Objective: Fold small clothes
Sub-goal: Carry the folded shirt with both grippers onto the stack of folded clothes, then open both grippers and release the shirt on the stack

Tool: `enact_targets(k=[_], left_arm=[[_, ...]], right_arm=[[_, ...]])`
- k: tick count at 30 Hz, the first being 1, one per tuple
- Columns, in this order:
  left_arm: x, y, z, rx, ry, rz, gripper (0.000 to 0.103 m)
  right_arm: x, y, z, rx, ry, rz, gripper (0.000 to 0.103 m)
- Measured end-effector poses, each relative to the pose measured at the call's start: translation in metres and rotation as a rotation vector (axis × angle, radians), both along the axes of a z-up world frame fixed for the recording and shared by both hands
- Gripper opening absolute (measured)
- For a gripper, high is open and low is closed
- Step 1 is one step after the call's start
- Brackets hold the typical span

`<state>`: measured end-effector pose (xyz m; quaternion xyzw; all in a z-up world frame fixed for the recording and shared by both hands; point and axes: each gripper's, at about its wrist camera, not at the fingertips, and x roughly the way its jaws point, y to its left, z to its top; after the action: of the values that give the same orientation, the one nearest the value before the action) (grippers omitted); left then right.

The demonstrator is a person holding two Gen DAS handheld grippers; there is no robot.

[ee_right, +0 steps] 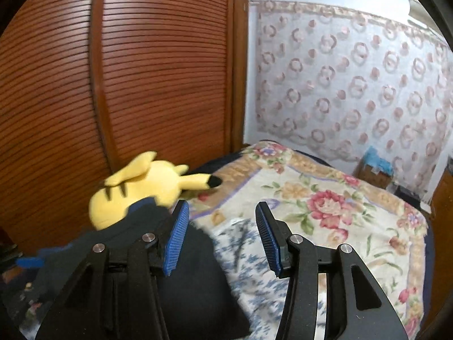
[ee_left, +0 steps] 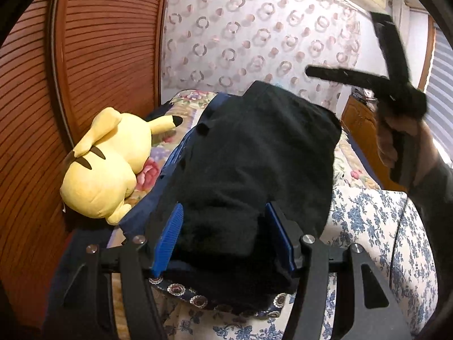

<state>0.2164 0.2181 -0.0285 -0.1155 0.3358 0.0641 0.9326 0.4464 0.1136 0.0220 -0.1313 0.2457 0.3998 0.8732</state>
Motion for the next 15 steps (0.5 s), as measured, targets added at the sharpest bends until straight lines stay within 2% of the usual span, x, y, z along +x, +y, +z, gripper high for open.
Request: enact_targets(k=[6, 13, 15], left_arm=[[-0.012, -0.019, 0.016, 0.043, -0.034, -0.019, 0.06], [-0.031, -0.058, 0.034, 0.086, -0.083, -0.066, 0.06], [-0.037, -0.073, 0.039, 0.102, -0.102, -0.083, 0.06]], right_arm=[[-0.058, -0.031, -0.005, 0.01, 0.039, 0.027, 0.05], [-0.116, -0.086, 0.0, 0.033, 0.047, -0.02, 0.05], [-0.131, -0.105, 0.002, 0.044, 0.04, -0.044, 0.054]])
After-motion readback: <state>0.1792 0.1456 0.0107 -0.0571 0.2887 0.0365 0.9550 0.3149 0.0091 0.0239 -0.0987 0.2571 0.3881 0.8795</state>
